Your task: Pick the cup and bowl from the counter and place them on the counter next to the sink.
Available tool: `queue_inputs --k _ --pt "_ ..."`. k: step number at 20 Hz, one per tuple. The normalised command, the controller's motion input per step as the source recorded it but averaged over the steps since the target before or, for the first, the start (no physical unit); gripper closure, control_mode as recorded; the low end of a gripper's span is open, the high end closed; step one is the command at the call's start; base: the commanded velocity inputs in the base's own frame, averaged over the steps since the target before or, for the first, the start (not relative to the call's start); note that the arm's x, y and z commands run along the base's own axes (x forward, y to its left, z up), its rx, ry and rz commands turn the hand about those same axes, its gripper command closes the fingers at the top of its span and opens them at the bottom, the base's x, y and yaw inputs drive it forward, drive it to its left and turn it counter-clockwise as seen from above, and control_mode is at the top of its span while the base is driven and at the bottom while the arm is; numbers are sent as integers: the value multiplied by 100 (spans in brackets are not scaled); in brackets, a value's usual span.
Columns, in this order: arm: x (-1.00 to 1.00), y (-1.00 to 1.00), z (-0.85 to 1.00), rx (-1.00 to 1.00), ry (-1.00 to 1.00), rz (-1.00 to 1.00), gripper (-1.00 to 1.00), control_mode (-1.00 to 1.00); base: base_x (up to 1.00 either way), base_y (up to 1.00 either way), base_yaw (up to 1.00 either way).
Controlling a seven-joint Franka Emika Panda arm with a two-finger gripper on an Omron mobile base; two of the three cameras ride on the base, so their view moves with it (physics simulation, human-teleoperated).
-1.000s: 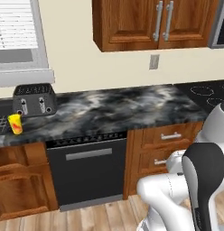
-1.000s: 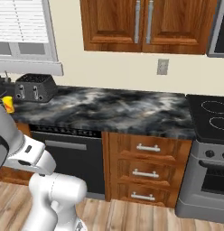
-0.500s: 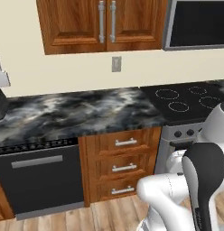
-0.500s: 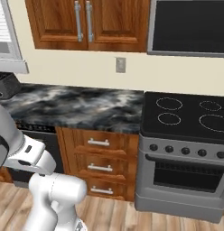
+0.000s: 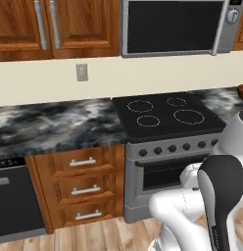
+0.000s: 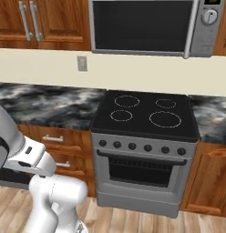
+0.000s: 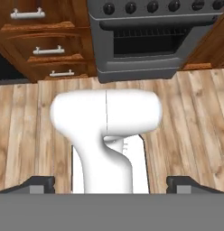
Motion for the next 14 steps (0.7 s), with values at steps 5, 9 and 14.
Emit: queue_inputs --k 5,9,14 --pt "0 0 0 0 0 0 -100 100 10 -100 0" --pt "0 0 0 0 0 0 -100 100 16 -100 0" --pt "0 0 0 0 0 0 -100 100 10 -100 0"
